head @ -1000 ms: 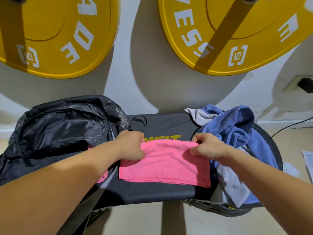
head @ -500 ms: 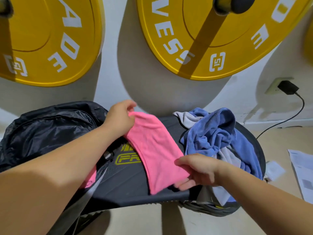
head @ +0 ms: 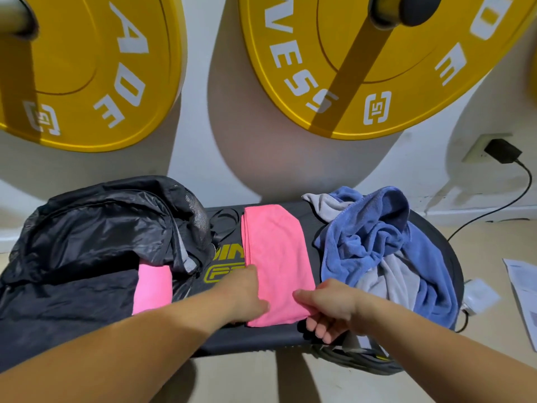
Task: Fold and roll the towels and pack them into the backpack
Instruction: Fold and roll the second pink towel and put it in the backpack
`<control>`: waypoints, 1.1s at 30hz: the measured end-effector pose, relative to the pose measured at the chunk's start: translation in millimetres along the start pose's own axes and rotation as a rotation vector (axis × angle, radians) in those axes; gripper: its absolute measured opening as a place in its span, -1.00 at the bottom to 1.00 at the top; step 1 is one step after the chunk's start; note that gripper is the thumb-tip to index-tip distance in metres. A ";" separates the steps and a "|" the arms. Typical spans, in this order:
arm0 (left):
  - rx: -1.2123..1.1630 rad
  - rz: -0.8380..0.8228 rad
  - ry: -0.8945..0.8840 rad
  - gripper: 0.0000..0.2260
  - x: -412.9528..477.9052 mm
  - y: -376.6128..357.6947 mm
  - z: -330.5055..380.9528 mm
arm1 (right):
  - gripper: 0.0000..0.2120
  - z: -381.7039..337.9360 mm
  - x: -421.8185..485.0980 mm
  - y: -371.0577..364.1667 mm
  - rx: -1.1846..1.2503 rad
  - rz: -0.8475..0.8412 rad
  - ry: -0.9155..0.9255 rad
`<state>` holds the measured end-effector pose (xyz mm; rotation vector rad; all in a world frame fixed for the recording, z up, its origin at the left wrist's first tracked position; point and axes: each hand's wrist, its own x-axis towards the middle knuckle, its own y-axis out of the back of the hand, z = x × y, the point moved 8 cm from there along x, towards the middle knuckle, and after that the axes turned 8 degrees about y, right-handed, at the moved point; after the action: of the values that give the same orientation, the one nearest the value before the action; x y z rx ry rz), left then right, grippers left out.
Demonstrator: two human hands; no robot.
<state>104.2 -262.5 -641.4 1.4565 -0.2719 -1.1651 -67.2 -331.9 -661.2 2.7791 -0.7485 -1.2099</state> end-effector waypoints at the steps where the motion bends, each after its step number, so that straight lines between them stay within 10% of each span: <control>1: -0.046 -0.003 -0.013 -0.62 -4.5 -6.7 0.3 | -0.67 -1.9 -2.0 -2.5 -0.008 -0.013 0.011; 8: -0.086 0.040 -0.093 -0.82 -28.3 -1.4 -27.5 | -0.51 -15.2 -24.6 -5.5 -0.400 -0.037 0.063; 13: 0.165 0.267 -0.494 -0.84 -64.3 8.3 -7.0 | -0.57 -53.3 -32.8 9.6 -0.988 0.339 0.539; 20: 0.313 0.186 -0.599 -0.79 -62.4 -25.0 10.7 | -0.55 -41.7 -30.4 -37.0 -1.139 0.137 0.803; 28: -0.169 0.154 -0.384 -0.95 -48.1 -13.1 -12.1 | -0.85 -37.4 -31.6 -31.2 -1.083 0.220 0.925; 33: -0.433 0.058 -0.197 -0.93 -45.4 -12.3 -29.9 | -0.94 -32.9 -25.3 -12.3 -0.530 0.203 0.651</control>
<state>100.2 -207.2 -635.4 0.9531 -0.1804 -1.2321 -53.9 -315.5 -623.4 2.3421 -0.5242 -0.3405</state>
